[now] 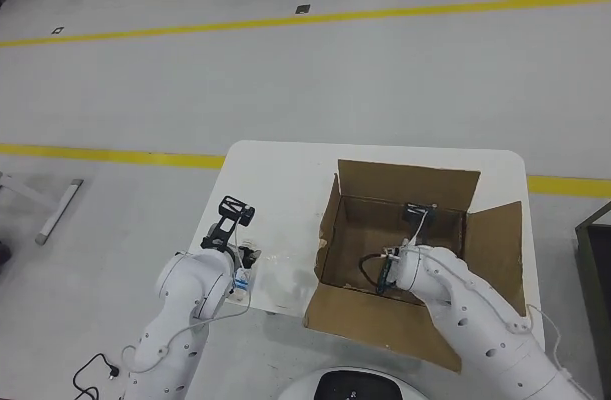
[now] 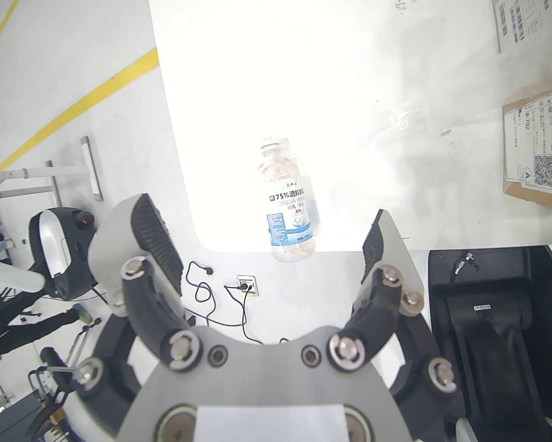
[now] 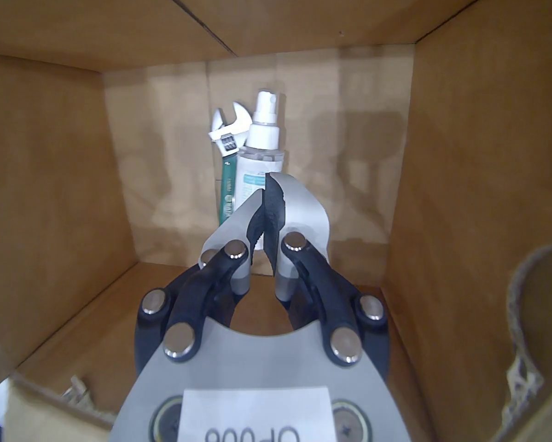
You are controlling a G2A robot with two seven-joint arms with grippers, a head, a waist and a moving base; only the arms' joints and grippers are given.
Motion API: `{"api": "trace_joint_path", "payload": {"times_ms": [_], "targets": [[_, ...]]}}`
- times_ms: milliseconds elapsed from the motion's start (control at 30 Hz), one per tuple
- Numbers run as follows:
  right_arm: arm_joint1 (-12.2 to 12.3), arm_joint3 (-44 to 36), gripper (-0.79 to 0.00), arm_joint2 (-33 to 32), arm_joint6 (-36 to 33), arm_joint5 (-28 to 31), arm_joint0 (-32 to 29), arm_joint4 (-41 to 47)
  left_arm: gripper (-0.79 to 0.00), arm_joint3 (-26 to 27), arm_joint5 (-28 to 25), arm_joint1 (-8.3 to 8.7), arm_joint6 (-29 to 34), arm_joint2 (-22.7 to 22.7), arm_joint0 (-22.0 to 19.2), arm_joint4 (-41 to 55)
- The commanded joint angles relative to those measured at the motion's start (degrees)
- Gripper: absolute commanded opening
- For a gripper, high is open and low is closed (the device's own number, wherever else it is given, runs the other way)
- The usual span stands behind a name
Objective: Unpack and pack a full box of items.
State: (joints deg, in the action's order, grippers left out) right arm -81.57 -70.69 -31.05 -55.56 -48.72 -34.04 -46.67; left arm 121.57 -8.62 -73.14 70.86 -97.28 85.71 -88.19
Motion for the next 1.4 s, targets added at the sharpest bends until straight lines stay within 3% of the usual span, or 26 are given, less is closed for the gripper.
{"api": "trace_joint_path", "payload": {"times_ms": [0, 67, 133, 233, 467, 533, 667, 900, 1367], "targets": [[-0.83, 2.31, -0.686, 1.11, -0.68, 0.66, 1.30, 1.25, 0.000, 0.00, 0.00, 0.00, 0.00, 0.00, 0.00, 0.00], [-1.85, 5.06, -0.560, 2.60, -0.99, 0.97, 2.75, 1.95, 0.000, 0.00, 0.00, 0.00, 0.00, 0.00, 0.00, 0.00], [-2.91, 7.25, -0.493, 3.89, -1.06, 1.04, 4.02, 2.80, 0.000, 0.00, 0.00, 0.00, 0.00, 0.00, 0.00, 0.00], [-4.43, 10.58, -0.440, 5.67, -1.42, 1.40, 5.87, 4.11, 0.000, 0.00, 0.00, 0.00, 0.00, 0.00, 0.00, 0.00], [-7.29, 16.37, -0.397, 8.54, -0.49, 0.48, 8.38, 7.53, 0.000, 0.00, 0.00, 0.00, 0.00, 0.00, 0.00, 0.00], [-7.89, 17.79, -0.292, 9.30, -0.57, 0.55, 9.00, 8.29, 0.000, 0.00, 0.00, 0.00, 0.00, 0.00, 0.00, 0.00], [-8.99, 20.12, -0.182, 10.61, -0.71, 0.69, 10.00, 10.03, 0.000, 0.00, 0.00, 0.00, 0.00, 0.00, 0.00, 0.00], [-10.52, 23.78, -0.154, 12.67, -0.78, 0.77, 11.10, 12.50, 0.000, 0.00, 0.00, 0.00, 0.00, 0.00, 0.00, 0.00], [-13.43, 29.36, -0.191, 15.30, -1.44, 1.43, 12.09, 15.23, 0.000, 0.00, 0.00, 0.00, 0.00, 0.00, 0.00, 0.00]]}}
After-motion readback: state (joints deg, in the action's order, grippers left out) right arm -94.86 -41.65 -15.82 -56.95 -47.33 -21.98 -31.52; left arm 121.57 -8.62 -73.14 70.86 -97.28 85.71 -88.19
